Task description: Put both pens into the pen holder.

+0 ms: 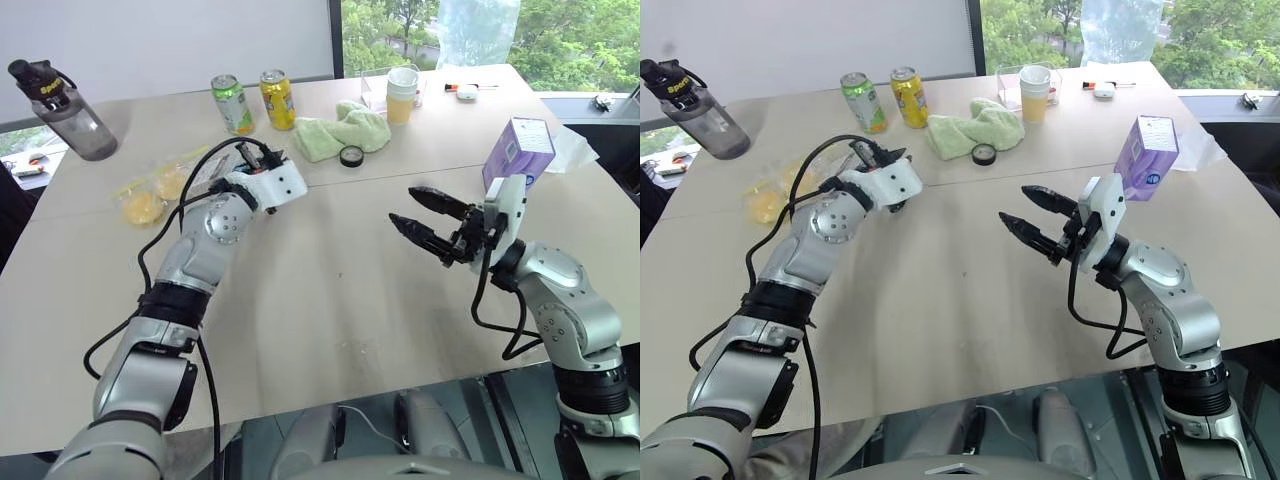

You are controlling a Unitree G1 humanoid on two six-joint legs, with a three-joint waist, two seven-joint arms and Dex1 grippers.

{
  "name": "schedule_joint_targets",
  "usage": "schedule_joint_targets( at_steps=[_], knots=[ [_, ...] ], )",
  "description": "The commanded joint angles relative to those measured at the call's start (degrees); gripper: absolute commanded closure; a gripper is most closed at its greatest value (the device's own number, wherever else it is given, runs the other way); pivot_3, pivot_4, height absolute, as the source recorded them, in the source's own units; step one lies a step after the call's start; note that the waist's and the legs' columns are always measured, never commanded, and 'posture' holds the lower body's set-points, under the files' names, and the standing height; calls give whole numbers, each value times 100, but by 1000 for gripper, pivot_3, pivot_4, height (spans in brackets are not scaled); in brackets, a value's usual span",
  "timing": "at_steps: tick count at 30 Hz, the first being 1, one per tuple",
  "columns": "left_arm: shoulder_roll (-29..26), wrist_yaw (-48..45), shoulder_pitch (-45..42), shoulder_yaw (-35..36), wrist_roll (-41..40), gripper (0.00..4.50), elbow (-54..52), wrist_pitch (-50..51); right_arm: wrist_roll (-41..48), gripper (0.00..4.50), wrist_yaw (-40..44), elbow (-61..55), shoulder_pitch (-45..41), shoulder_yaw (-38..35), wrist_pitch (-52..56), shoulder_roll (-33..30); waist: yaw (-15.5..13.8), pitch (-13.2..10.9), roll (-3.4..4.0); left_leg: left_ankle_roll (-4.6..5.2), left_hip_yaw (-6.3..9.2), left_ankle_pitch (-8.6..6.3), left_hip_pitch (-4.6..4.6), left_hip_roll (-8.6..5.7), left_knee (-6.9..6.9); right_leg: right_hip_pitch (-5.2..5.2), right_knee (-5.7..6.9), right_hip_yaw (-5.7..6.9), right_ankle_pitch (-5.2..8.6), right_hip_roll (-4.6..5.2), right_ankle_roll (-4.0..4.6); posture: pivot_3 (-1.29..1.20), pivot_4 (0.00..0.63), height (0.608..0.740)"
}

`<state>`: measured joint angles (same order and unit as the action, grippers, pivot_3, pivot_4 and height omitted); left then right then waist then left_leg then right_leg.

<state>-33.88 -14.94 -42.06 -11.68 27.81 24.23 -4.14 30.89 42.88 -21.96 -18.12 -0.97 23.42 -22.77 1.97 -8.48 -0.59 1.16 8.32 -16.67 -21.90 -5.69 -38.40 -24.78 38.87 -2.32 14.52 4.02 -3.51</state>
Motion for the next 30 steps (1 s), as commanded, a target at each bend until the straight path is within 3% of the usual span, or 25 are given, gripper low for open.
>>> schedule_joint_targets(
  at_steps=[1, 3, 4, 5, 12, 18, 22, 26, 30],
  knots=[
    [-28, 188, -270, 72, 50, 4500, 312, -13, 121, 1601, -28, -267, -30, -122, -112, -41, 5, 0, 0, 0, 0, 0, 0, 0, 0, 0, 0, -1, 0, 0, 0, 0, 150, 740],
    [-35, 209, -311, 96, 5, 4500, 495, -37, 193, 1601, -33, -276, -51, -179, -117, -32, 11, 0, 0, 0, -1, 0, 0, 0, 0, -1, 0, -1, 0, 0, 0, 0, 150, 740],
    [-47, 219, -309, 109, -16, 3534, 546, -52, 213, 1514, -37, -287, -55, -192, -119, -33, 11, 0, 0, 0, 0, 0, -1, 0, 0, -1, 0, -1, 0, 0, 0, 0, 150, 740],
    [-59, 227, -302, 120, -29, 3283, 577, -56, 225, 1514, -37, -296, -54, -197, -120, -41, 11, 0, 0, 0, 0, 0, -1, 0, 0, -1, 0, 0, 0, 0, 0, 0, 150, 740],
    [-116, 349, -313, 342, -153, 11, 369, 101, 202, 1514, -18, -245, -42, -168, -196, -78, 12, 0, 0, 0, 1, 0, -2, 0, 0, -1, 0, 0, 0, 0, 0, 0, 150, 740],
    [-126, 550, -331, 367, -70, 11, 65, 87, 202, 1514, 28, -158, -79, -113, -269, -55, 4, 0, 0, 0, 1, 0, -2, -1, -1, -1, 0, 0, 0, 1, 0, 0, 150, 740],
    [82, 210, -195, 402, -460, 11, -372, 98, 187, 1514, 39, -157, -12, -88, -287, -36, 3, 0, 0, 0, 2, 0, -2, -1, -1, -1, 0, 0, 0, 1, 0, 0, 150, 740],
    [730, -805, 200, 875, -2135, 11, -1046, 395, 102, 1514, 56, -152, 171, -107, -299, -130, 4, 1, -1, 0, 1, 0, -3, -1, -2, 0, 0, 0, 0, 3, 0, 0, 150, 740],
    [1068, -2038, 1034, 1263, -4005, 11, -2256, 1531, 55, 1514, 166, 15, 662, -394, -479, -321, 49, 1, 0, 0, 1, 0, -4, 3, -1, -2, 0, -2, 0, 2, 0, 0, 150, 740]
  ],
)
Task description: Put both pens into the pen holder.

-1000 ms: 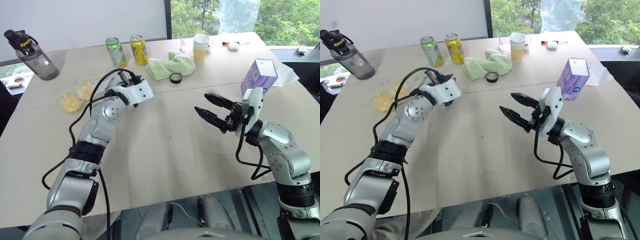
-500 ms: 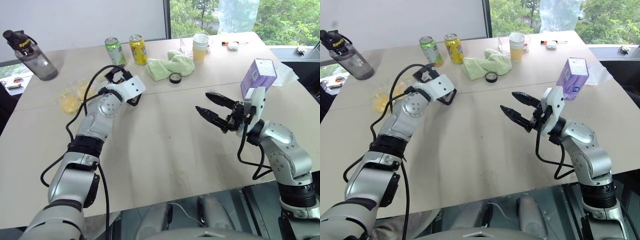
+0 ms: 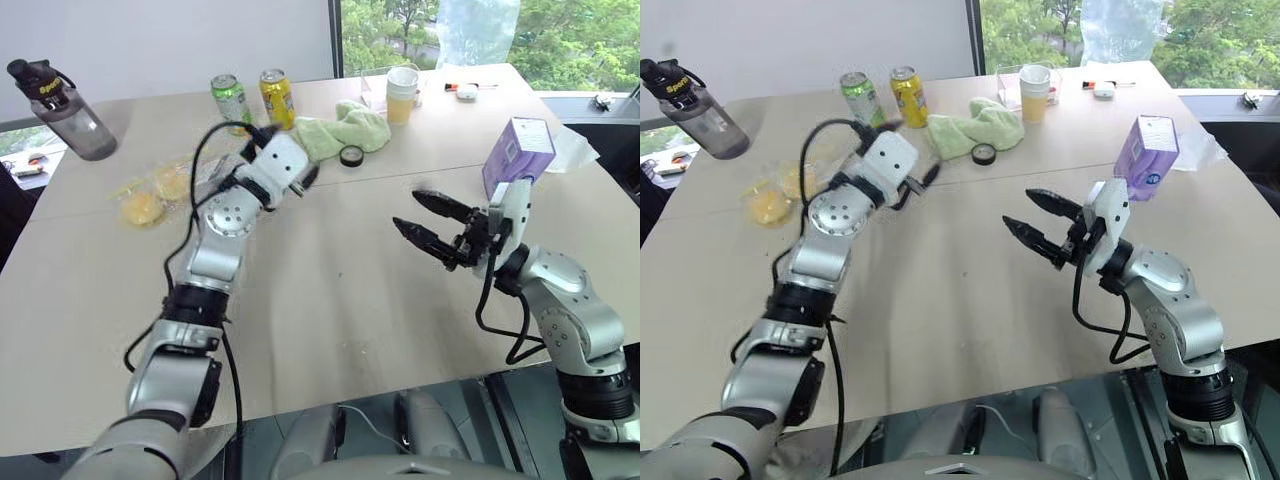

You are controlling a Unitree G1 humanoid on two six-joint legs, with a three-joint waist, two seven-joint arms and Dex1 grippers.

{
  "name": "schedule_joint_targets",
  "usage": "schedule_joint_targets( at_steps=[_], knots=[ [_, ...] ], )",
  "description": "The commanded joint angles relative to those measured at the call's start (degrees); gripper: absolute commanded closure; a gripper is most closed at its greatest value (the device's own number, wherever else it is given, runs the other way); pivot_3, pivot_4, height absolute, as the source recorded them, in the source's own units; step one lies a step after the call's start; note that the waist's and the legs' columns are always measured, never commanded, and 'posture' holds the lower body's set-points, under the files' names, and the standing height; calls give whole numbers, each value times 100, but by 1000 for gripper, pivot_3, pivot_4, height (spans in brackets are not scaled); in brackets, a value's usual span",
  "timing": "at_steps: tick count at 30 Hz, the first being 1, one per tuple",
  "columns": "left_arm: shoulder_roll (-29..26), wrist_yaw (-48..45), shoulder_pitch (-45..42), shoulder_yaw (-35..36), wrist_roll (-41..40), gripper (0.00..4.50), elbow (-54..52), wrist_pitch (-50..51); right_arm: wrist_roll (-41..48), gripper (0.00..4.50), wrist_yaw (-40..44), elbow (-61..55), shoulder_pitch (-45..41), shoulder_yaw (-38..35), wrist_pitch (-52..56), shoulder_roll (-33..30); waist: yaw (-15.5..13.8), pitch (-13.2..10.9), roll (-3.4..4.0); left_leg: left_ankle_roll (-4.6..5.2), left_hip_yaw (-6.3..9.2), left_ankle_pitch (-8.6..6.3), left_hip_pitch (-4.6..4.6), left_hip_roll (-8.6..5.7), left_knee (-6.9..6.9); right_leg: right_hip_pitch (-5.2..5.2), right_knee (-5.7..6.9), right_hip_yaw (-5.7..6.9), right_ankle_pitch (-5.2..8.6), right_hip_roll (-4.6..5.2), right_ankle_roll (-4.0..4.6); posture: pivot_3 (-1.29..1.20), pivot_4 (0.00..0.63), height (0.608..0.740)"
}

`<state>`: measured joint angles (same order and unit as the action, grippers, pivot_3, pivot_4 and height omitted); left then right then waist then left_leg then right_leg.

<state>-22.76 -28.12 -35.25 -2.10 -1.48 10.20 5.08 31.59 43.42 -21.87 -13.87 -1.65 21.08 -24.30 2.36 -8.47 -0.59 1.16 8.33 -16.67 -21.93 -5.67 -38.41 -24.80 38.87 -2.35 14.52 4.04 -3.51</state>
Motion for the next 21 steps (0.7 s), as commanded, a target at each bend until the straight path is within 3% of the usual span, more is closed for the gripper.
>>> schedule_joint_targets(
  at_steps=[1, 6, 11, 21],
  knots=[
    [-145, -1014, 657, 301, -1333, 11, -1128, 788, -105, 1514, 174, 76, 406, -374, -327, -277, 9, 0, 0, 0, 0, 0, 1, 0, 1, 0, 1, 0, 0, 0, 0, 0, 150, 740],
    [-692, -1480, 2120, 267, -1413, 11, -1488, 1109, -576, 1514, 475, 609, 1133, -487, -820, -768, -8, 4, 7, 0, -8, 0, 20, 2, 2, 12, 4, -8, 0, -4, 0, 0, 150, 740],
    [-1010, -1581, 3221, 303, -1442, 11, -2105, 1212, -945, 1514, 664, 1412, 1420, -562, -1595, -855, -61, 6, 7, 1, -7, 0, 25, 2, -1, 24, 3, -5, 0, -3, 0, 0, 150, 740],
    [-1187, -1438, 4012, 654, -1594, 11, -2892, 1371, -1158, 1514, 929, 2311, 1215, -526, -2281, -926, -168, 8, 11, 0, -6, -1, 30, 4, 2, 31, 0, -4, 0, -2, 1, 0, 150, 740]
  ],
)
